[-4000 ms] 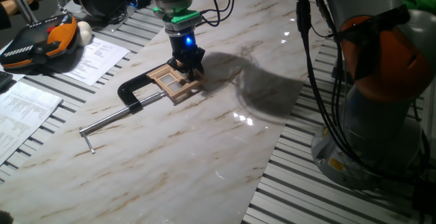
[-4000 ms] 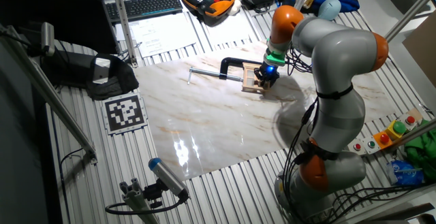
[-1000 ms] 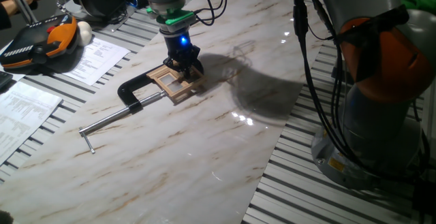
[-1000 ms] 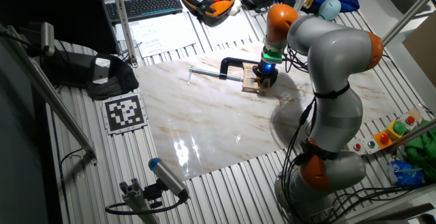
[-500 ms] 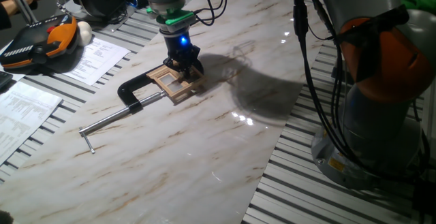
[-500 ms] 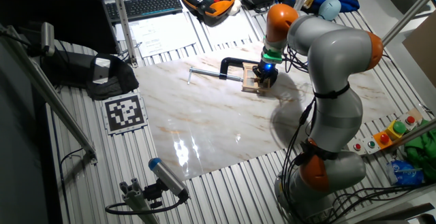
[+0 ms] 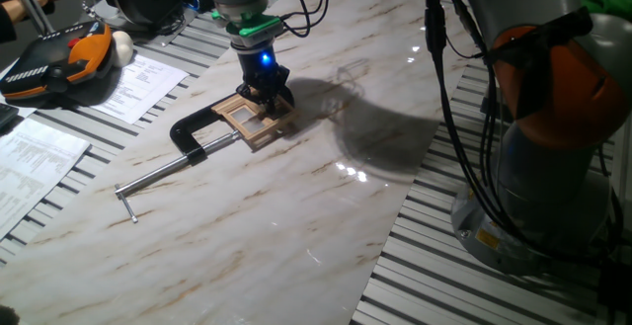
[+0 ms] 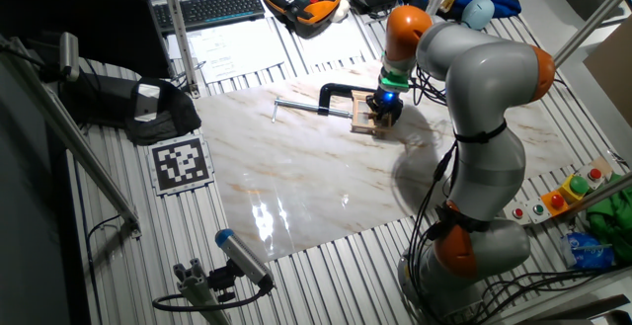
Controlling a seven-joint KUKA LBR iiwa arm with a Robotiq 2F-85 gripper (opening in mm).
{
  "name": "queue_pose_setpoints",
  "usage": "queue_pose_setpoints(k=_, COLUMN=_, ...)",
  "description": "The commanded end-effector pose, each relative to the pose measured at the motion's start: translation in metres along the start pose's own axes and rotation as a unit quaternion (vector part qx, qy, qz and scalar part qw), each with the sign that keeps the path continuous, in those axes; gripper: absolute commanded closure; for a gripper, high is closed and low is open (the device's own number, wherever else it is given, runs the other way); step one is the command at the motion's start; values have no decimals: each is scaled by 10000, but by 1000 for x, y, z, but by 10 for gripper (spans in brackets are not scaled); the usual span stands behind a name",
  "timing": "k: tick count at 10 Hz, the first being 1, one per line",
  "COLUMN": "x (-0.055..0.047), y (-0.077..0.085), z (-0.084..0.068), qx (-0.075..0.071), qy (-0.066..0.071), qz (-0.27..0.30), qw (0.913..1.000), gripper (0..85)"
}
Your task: Open a sliding window
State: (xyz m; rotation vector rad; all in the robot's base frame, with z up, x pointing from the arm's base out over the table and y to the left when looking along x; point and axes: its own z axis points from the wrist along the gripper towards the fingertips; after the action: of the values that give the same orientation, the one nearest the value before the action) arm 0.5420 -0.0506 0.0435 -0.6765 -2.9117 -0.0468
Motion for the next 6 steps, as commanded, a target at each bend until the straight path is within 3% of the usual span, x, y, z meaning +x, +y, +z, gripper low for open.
queue_pose_setpoints(k=1, x=2, y=-1, z=-1, qx=-8, qy=4, qz=5, qw=10000, gripper=850)
queue_pose_setpoints(k=5, x=8, y=-1, z=-24, qx=13, qy=63, qz=50, qw=10000, gripper=850)
queue_pose_setpoints(k=6, x=9, y=3, z=-26, qx=-45, qy=32, qz=53, qw=10000, gripper=850)
